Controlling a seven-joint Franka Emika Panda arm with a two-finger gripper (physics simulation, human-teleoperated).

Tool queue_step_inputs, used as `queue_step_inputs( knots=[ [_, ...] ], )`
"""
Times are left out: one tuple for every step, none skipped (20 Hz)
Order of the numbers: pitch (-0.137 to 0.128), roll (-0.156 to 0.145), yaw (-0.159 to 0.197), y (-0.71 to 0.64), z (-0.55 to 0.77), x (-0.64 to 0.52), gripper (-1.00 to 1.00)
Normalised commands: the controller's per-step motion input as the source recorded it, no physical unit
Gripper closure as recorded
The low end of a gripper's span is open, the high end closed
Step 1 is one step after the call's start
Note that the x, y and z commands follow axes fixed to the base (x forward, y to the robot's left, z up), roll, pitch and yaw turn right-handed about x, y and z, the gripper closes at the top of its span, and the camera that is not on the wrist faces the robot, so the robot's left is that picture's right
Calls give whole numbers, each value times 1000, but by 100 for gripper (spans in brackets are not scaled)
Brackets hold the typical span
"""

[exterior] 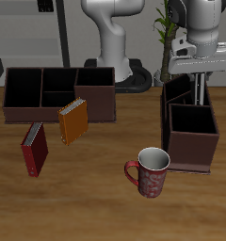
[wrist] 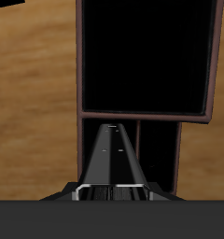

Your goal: Place the striped book into the left desk caddy's back compartment

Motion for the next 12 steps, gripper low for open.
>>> queue_step_inputs(
  knots=[
    [53,-5,-35,85,-235,10,100],
    [12,20,11,42,-65,31,100],
    [13,0,18,24,-118,31,100],
    [43,-9,-32,-2,-153,49,100],
    [11,5,-11,15,-95,23,100],
    [4,3,14,18,-102,37,100],
    [23,-25,-13,-44,-136,54,100],
    [23,-13,-15,-35,-97,83,100],
    [11,-6,-7,-49,-88,50,100],
    [8,-33,-25,-48,-130,72,100],
    [23,8,-11,16,-149,52,100],
    [39,5,-31,12,-212,36,100]
  ],
)
